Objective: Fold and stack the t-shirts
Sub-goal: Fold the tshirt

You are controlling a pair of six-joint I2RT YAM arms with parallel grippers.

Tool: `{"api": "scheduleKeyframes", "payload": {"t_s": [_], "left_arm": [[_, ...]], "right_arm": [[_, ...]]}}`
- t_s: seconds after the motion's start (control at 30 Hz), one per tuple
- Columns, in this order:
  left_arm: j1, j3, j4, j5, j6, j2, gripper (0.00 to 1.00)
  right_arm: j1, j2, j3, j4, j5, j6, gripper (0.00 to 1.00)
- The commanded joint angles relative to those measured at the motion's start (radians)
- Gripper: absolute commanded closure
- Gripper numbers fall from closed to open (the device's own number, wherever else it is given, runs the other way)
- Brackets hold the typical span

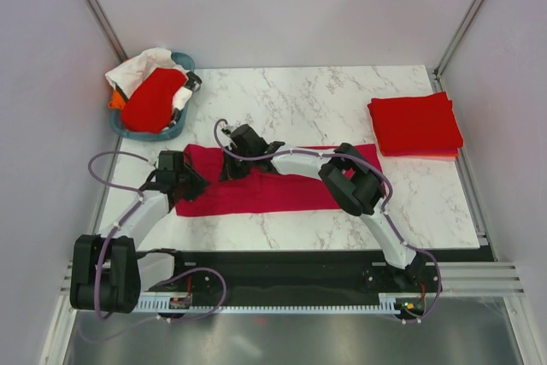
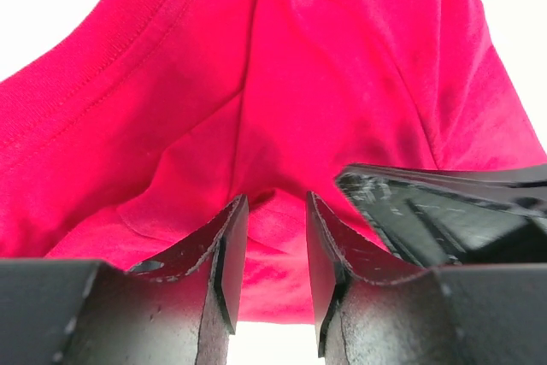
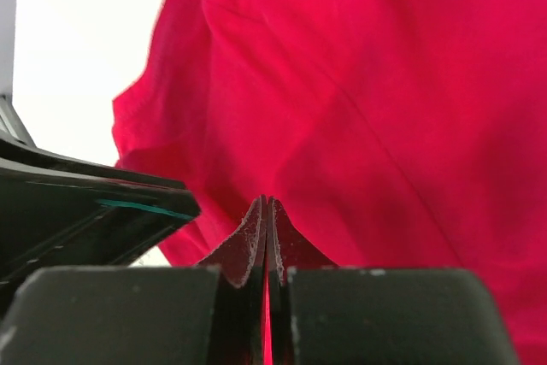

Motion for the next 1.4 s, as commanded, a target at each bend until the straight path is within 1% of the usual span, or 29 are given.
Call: {"api": "scheduleKeyframes", "payload": {"t_s": [0.0,0.1,0.13,0.17,0.2,0.27,0.43,0.57,0.8,0.87,1.03,1.17,1.23,1.27,1.37], "left_arm": [[0.003,-0.024,0.061,-0.028,0.019,-0.004,0.60],[0.003,-0.035,0.105,-0.014,0.033,0.012,0.60],[0.003,-0.035,0.121,0.020,0.048,0.025,0.60],[0.003,-0.049,0.177,0.049,0.062,0.032,0.60],[0.003,-0.053,0.193,0.090,0.070,0.038,0.58],[0.001,-0.066,0.207,0.094,0.061,0.047,0.57],[0.001,-0.092,0.230,0.112,0.068,0.035,0.53],[0.001,-0.103,0.233,0.123,0.078,0.016,0.53],[-0.005,-0.113,0.237,0.265,0.036,-0.023,0.53],[-0.011,-0.133,0.231,0.282,0.019,-0.048,0.53],[-0.014,-0.144,0.139,0.275,-0.004,-0.200,0.52],[-0.014,-0.110,0.009,0.264,-0.004,-0.301,0.52],[-0.014,-0.083,-0.034,0.239,0.002,-0.342,0.52],[-0.014,-0.071,-0.087,0.200,0.007,-0.350,0.51],[-0.012,-0.005,-0.169,0.115,0.030,-0.352,0.49]], "right_arm": [[0.000,0.027,0.037,0.041,-0.081,0.010,1.00],[-0.002,0.038,0.031,0.055,-0.088,0.008,1.00],[-0.002,0.039,0.031,0.060,-0.098,0.007,1.00],[-0.002,0.041,0.034,0.061,-0.101,0.010,1.00],[-0.002,0.044,0.034,0.063,-0.105,0.011,1.00],[-0.003,0.047,0.032,0.066,-0.111,0.011,1.00],[-0.003,0.048,0.021,0.066,-0.114,0.019,1.00],[-0.005,0.052,0.017,0.066,-0.119,0.022,1.00],[-0.014,0.062,0.011,0.092,-0.122,0.028,1.00],[-0.016,0.065,0.009,0.093,-0.124,0.028,1.00],[-0.019,0.073,0.011,0.096,-0.134,0.033,1.00],[-0.019,0.081,0.015,0.099,-0.144,0.037,1.00],[-0.019,0.081,0.015,0.100,-0.147,0.037,1.00],[-0.019,0.081,0.015,0.100,-0.148,0.036,1.00],[-0.019,0.082,0.012,0.101,-0.154,0.037,1.00]]}}
